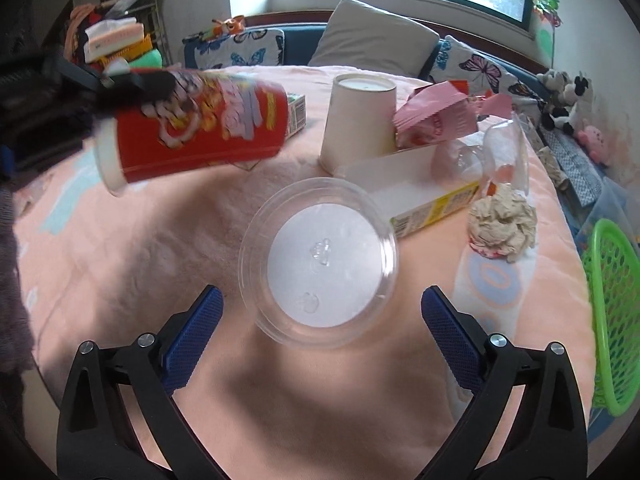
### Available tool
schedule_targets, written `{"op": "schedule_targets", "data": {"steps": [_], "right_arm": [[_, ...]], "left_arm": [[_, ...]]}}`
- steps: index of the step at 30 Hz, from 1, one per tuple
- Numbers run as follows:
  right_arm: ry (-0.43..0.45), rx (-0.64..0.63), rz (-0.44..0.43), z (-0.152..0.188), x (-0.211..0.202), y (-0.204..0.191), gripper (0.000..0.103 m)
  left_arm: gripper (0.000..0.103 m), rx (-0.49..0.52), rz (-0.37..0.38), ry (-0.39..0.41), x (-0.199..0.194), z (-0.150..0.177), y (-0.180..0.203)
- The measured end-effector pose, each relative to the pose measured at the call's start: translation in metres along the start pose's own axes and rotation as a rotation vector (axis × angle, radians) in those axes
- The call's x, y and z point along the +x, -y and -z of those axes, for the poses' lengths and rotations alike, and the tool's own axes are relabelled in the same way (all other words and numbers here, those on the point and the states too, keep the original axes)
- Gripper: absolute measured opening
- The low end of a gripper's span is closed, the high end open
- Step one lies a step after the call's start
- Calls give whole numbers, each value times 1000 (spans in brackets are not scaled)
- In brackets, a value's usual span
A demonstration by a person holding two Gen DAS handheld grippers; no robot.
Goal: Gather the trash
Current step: 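Grasp the clear lid with the right gripper while the left grips the red snack cup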
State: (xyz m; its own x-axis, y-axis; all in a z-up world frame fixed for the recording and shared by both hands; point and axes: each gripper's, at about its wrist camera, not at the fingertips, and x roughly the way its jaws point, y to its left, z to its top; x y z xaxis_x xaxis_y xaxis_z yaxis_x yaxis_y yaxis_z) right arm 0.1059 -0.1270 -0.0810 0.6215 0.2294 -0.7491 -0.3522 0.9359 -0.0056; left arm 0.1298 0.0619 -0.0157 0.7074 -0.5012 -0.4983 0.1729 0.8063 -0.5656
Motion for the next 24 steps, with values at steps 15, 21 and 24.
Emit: {"op": "schedule_targets", "data": {"steps": [15,21,24], "right_arm": [[-24,-90,144,-2,34,-16,97],[-4,-82,136,-1,31,-13,89],[19,-67,117,2,18,-13,89]], "left_arm": [[5,-10,22,-7,-8,2,-9],[5,2,28,-9,-8,3,-4],[5,8,37,-11,-8,2,0]]}}
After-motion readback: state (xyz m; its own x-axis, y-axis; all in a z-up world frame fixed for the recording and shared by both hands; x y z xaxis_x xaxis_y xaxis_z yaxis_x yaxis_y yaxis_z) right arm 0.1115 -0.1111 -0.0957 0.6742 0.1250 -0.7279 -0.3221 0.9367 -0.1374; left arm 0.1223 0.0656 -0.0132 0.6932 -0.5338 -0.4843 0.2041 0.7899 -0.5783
